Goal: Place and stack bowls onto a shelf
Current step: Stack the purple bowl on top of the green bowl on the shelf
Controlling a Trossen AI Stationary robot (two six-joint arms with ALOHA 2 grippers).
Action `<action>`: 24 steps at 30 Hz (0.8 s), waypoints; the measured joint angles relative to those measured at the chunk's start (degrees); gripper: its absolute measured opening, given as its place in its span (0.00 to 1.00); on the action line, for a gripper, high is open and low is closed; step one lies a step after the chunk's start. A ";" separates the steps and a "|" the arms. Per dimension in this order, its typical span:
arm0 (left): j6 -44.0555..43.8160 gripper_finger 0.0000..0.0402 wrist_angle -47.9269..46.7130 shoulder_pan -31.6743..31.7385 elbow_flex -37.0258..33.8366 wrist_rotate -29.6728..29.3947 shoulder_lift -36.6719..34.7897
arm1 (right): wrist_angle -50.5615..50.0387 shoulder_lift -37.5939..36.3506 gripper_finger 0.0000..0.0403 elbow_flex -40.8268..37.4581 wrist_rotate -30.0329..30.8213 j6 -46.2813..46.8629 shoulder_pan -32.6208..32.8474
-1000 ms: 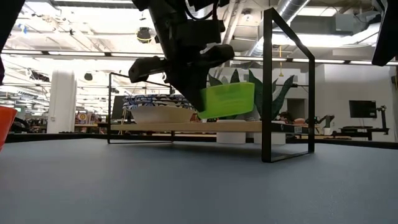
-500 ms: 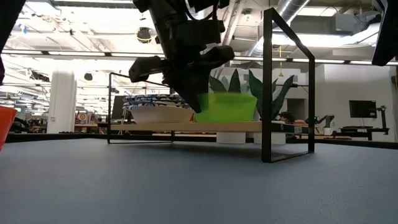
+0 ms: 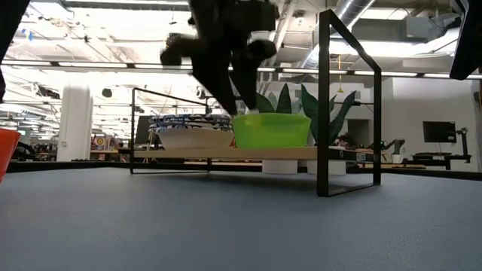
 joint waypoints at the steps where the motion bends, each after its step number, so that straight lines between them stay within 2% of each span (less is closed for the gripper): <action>1: -2.87 0.49 -2.81 0.00 1.79 0.89 0.00 | 0.00 0.00 0.08 0.00 0.23 0.00 0.00; 7: -18.98 0.49 -22.36 -0.33 10.30 8.40 -0.11 | 0.00 0.02 0.08 0.00 1.13 0.44 -0.24; 9: -20.42 0.49 -29.20 -1.23 11.31 11.35 -0.48 | 0.00 0.02 0.08 0.00 1.17 0.57 -0.37; 13: -22.20 0.49 -38.64 -4.56 11.14 11.67 -2.11 | -0.02 0.02 0.08 0.00 1.23 0.58 -0.42; 18: -27.66 0.49 -38.71 -9.94 8.31 11.72 -6.72 | 0.02 0.02 0.08 0.00 1.23 0.59 -0.37; 24: -37.47 0.49 -34.83 -17.85 -1.96 10.76 -16.62 | -0.01 0.02 0.08 0.00 1.26 0.57 -0.37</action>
